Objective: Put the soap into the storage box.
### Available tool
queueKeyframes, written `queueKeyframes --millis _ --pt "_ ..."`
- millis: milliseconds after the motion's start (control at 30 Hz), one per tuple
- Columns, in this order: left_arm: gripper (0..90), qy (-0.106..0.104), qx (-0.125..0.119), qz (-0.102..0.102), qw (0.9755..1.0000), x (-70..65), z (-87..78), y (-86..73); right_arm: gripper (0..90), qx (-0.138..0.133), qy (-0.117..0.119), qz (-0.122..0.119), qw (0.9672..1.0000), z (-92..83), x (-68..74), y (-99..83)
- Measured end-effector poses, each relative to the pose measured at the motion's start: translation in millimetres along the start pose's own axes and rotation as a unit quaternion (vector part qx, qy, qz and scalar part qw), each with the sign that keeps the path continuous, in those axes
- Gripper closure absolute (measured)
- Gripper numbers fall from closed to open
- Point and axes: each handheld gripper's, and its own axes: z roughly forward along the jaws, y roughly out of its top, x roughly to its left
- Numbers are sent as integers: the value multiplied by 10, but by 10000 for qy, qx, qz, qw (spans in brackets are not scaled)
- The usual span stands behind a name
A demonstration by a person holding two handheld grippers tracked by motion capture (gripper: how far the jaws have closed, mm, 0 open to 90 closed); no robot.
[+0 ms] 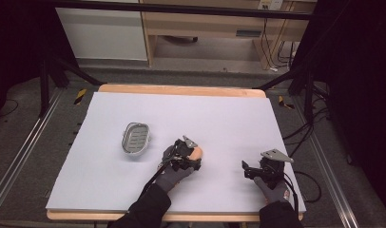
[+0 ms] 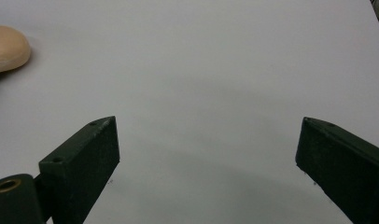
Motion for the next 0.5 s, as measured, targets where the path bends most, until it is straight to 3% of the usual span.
queueKeyframes --millis 500 --pt "318 -36 -61 3 10000 2 -62 1 64 -15 4 29 10000 -9 0 2"
